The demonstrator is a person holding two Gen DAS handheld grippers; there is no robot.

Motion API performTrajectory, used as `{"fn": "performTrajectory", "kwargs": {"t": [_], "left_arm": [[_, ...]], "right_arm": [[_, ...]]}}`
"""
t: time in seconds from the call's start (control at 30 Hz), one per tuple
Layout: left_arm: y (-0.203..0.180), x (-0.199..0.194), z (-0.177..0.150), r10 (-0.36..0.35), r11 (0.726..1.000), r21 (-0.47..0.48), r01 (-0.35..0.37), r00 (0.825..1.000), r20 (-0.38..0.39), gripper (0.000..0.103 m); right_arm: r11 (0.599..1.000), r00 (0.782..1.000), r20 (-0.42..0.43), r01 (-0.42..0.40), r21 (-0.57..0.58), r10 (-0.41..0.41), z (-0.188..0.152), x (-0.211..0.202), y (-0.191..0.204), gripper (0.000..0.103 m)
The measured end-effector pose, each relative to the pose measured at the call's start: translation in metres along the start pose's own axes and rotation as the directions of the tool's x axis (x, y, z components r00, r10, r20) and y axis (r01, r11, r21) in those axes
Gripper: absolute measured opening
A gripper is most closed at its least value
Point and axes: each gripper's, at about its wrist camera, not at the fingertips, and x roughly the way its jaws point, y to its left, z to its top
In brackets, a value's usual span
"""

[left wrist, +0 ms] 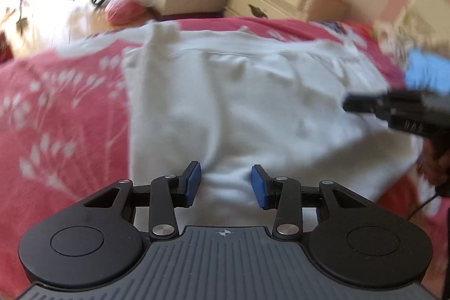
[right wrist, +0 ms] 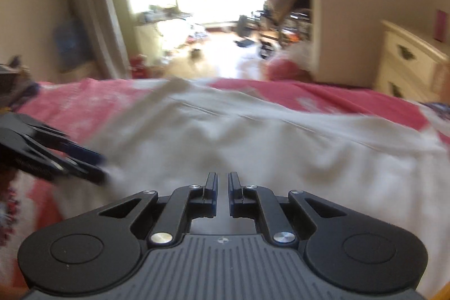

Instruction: Fold clothes

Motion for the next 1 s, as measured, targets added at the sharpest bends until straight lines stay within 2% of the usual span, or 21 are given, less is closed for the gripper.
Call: {"fn": "performTrajectory", "kwargs": {"t": [0.07, 0.2, 0.33, 0.43, 0.5, 0.53, 0.73, 0.9, 1.0], "left_arm": [[0.009, -0.003, -0.001, 0.000, 0.999, -0.043, 0.000, 1.000, 0.006, 0.039], [0.002, -0.011, 0.008, 0.023, 0.999, -0.025, -0.022, 1.000, 0.020, 0.039], [-0.009, -0.007, 0.023, 0.001, 1.000, 0.028, -0.002, 0.999, 0.046, 0.040], [-0.009, 0.014, 0.031, 0.069, 0.997, 0.040, -0.069, 0.997, 0.024, 0.040], [0.000, 0.023, 0.032, 0.096, 0.995, 0.005, -0.096, 0.995, 0.008, 0.040], [0.004, 0.025, 0.033, 0.097, 0.995, -0.016, -0.097, 0.995, 0.006, 0.040], [-0.002, 0.018, 0.053, 0.109, 0.992, 0.059, -0.113, 0.991, 0.080, 0.040], [0.019, 0.055, 0.061, 0.199, 0.980, -0.009, -0.198, 0.978, 0.059, 0.042], [0.021, 0.047, 0.062, 0.182, 0.983, -0.049, -0.178, 0.980, 0.087, 0.042]], "right_arm": [[0.996, 0.999, -0.017, 0.050, 0.070, -0.049, -0.004, 0.000, -0.021, 0.008], [0.985, 0.996, 0.019, 0.082, 0.152, -0.086, -0.002, -0.013, -0.048, 0.008], [0.986, 0.996, 0.035, 0.072, 0.151, -0.079, 0.004, -0.011, -0.055, 0.008], [0.984, 0.996, -0.007, 0.091, 0.154, -0.091, 0.001, 0.011, -0.061, 0.008], [0.986, 0.993, -0.060, 0.113, 0.124, -0.106, -0.003, 0.028, -0.062, 0.007], [0.987, 0.993, -0.058, 0.113, 0.111, -0.107, -0.001, 0.026, -0.061, 0.007], [0.983, 0.989, 0.029, 0.144, 0.111, -0.148, 0.019, 0.003, -0.072, 0.008], [0.963, 0.981, -0.049, 0.192, 0.189, -0.186, 0.006, 0.030, -0.106, 0.007], [0.963, 0.981, -0.032, 0.196, 0.185, -0.193, 0.011, 0.021, -0.108, 0.008]]}}
